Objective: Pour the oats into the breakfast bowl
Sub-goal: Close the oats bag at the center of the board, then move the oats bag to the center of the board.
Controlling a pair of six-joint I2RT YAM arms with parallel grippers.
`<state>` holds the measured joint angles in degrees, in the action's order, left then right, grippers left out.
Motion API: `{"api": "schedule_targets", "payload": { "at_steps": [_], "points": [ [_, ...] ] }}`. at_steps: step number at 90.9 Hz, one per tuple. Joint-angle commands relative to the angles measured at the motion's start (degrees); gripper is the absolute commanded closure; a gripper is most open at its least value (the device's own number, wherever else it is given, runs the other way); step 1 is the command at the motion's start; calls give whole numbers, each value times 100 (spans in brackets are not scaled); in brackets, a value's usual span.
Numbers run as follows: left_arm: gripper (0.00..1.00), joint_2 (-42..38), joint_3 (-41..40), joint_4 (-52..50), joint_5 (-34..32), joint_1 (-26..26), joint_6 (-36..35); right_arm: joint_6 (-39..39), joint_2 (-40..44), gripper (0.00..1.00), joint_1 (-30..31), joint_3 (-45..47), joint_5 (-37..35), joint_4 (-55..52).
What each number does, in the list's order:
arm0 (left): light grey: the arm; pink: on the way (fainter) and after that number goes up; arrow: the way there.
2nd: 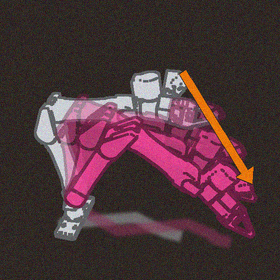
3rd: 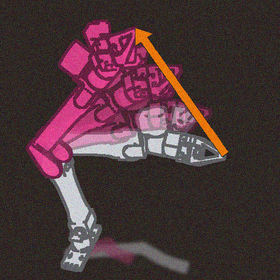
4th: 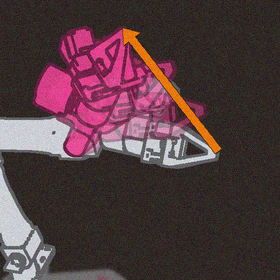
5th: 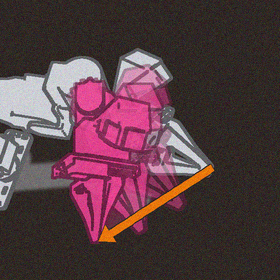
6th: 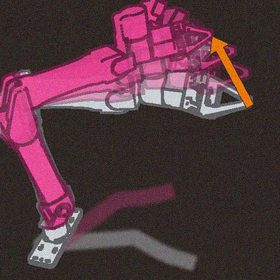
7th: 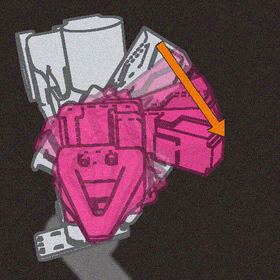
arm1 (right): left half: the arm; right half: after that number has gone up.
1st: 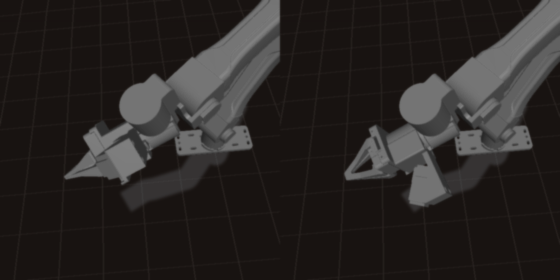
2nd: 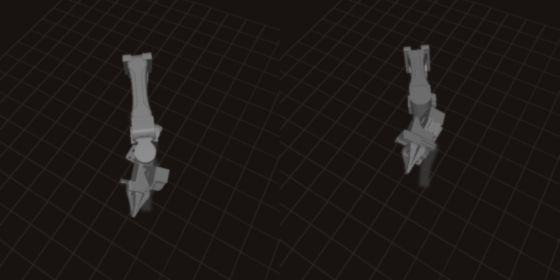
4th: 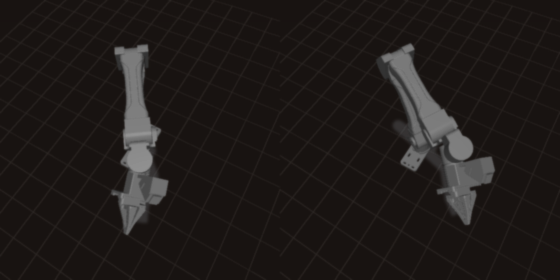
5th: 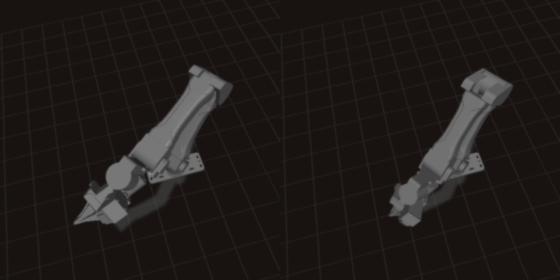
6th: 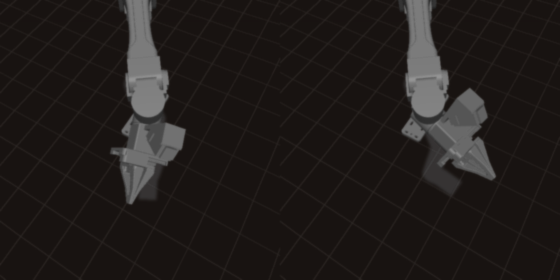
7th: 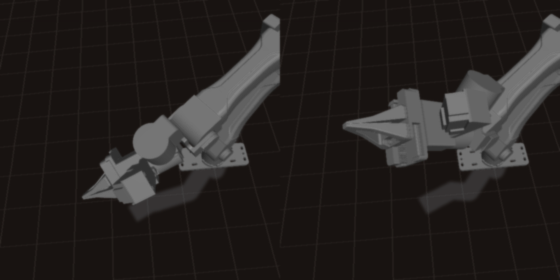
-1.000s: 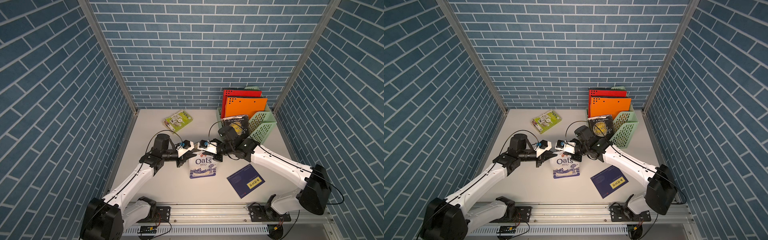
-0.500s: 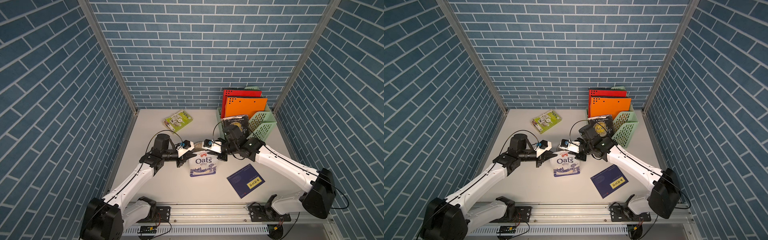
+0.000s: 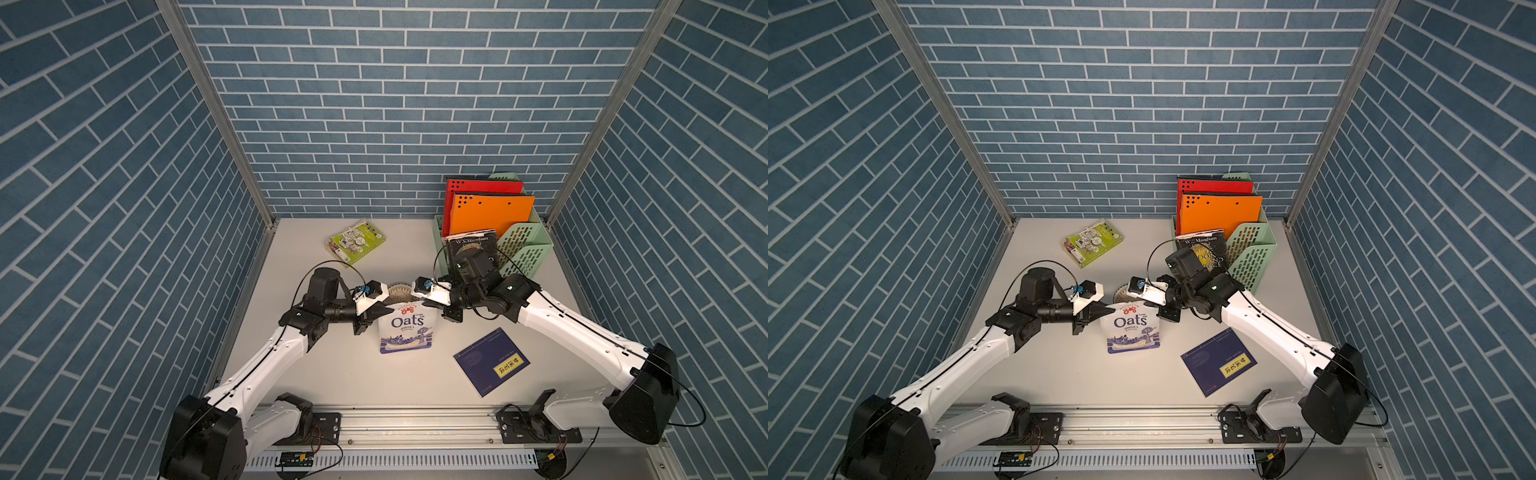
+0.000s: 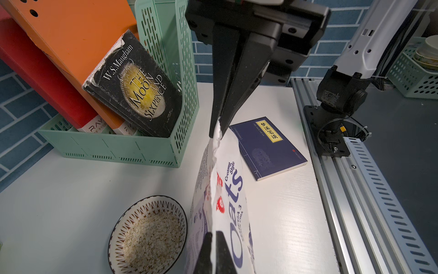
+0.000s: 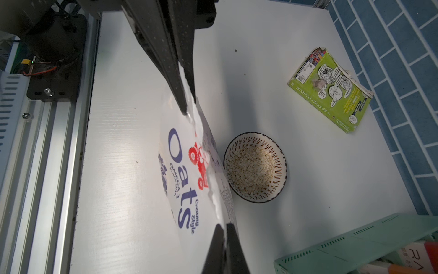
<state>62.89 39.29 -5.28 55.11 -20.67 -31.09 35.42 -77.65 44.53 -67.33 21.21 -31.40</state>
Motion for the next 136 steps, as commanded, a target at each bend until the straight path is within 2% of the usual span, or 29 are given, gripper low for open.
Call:
{"api": "schedule_targets", "payload": {
  "at_steps": [1,6,11,26,39,50,62,85,92,103,109,113,125,131,136],
  "points": [
    [100,-58,20,93,131,10,-50,74,229,85,-113,137,-248,-245],
    [100,-55,27,82,136,10,-45,80,268,88,-131,156,-245,-252],
    [100,-60,27,80,123,10,-46,99,299,100,-153,164,-221,-280],
    [100,-84,13,59,5,10,-66,123,316,100,-182,175,-229,-354],
    [77,-138,20,-2,-133,10,-103,123,314,100,-184,185,-199,-332],
    [73,-235,39,-111,-203,11,-230,130,303,100,-185,190,-207,-331],
    [76,-407,15,-130,-310,16,-256,141,311,100,-191,218,-236,-332],
    [100,-432,-32,-158,-372,16,-261,132,345,100,-201,204,-284,-294],
    [100,-431,-22,-181,-387,19,-273,103,326,92,-192,152,-273,-258],
    [100,-452,-20,-145,-355,17,-275,73,214,67,-159,-1,-43,-153],
    [100,-448,-19,-108,-344,19,-256,96,91,59,-85,-92,84,-69],
    [100,-446,-16,-84,-339,20,-250,113,-32,58,-18,-182,128,-29],
    [84,-473,-1,-92,-364,13,-239,213,-448,58,180,-482,282,-94],
    [80,-522,-15,-98,-432,19,-238,253,-620,60,232,-618,310,-170],
    [77,-578,-24,-94,-504,19,-239,267,-705,67,246,-679,356,-213]
  ]
}}
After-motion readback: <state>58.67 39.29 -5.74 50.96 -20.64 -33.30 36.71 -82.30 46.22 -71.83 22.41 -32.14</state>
